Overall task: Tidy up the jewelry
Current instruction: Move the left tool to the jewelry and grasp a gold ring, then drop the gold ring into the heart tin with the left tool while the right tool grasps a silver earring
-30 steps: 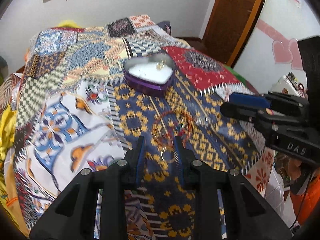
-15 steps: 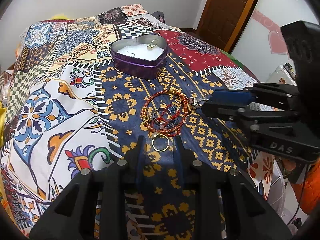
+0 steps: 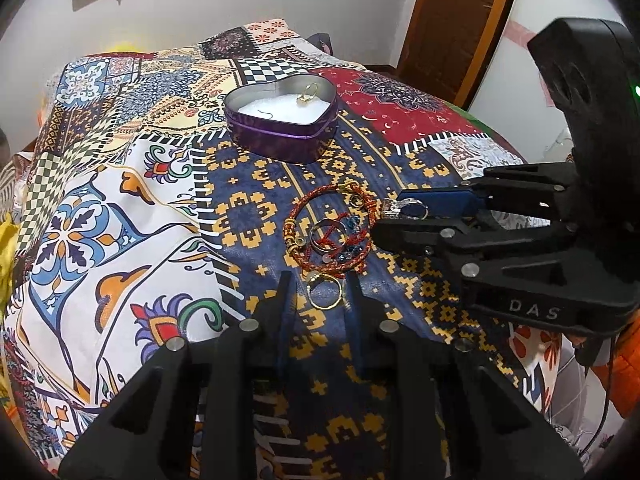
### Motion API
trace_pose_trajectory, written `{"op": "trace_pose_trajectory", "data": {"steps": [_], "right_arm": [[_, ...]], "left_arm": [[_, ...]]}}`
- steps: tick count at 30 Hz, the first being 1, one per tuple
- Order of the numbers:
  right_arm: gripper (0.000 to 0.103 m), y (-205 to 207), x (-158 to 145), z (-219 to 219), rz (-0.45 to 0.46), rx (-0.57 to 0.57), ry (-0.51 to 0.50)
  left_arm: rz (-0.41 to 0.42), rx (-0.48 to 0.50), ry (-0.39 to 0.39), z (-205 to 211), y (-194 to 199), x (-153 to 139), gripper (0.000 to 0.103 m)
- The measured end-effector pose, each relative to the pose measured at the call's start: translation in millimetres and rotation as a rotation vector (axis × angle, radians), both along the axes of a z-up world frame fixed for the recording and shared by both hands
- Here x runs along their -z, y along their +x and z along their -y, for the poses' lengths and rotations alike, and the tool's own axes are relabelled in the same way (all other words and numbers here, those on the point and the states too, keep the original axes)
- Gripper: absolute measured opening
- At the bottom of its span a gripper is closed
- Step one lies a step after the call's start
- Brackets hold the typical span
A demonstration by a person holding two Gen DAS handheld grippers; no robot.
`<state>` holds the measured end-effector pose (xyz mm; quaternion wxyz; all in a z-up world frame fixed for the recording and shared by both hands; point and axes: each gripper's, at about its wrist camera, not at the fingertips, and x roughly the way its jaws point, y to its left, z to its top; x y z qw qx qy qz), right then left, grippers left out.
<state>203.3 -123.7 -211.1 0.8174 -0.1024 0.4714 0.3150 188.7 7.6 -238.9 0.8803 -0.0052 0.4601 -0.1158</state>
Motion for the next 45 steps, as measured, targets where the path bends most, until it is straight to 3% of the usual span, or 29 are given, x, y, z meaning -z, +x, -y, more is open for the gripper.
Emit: {"op": "trace_pose_trajectory", "data": {"steps": [2, 4, 16, 37, 45], "right_arm": [[0.026, -3, 0, -1, 0.020, 0.000, -0.012], [0.013, -3, 1, -4, 0.033, -0.001, -0.029], [0.013, -13, -15, 2, 0.037, 0.024, 0.011], [0.013, -10, -88, 18, 0.188, 0.117, 0.151], [0.013, 2, -104, 15, 0.232, 0.128, 0.201]], "left_arm": [[-0.001, -0.008, 0.003, -1, 0, 0, 0.017], [-0.001, -0.012, 0.005, 0, 0, 0, 0.017], [0.007, -0.042, -0.006, -5, -10, -14, 0.017], [0.202, -0.082, 0.002, -13, 7, -90, 0.017], [0.233, -0.098, -0.005, -17, 27, -102, 0.017]]}}
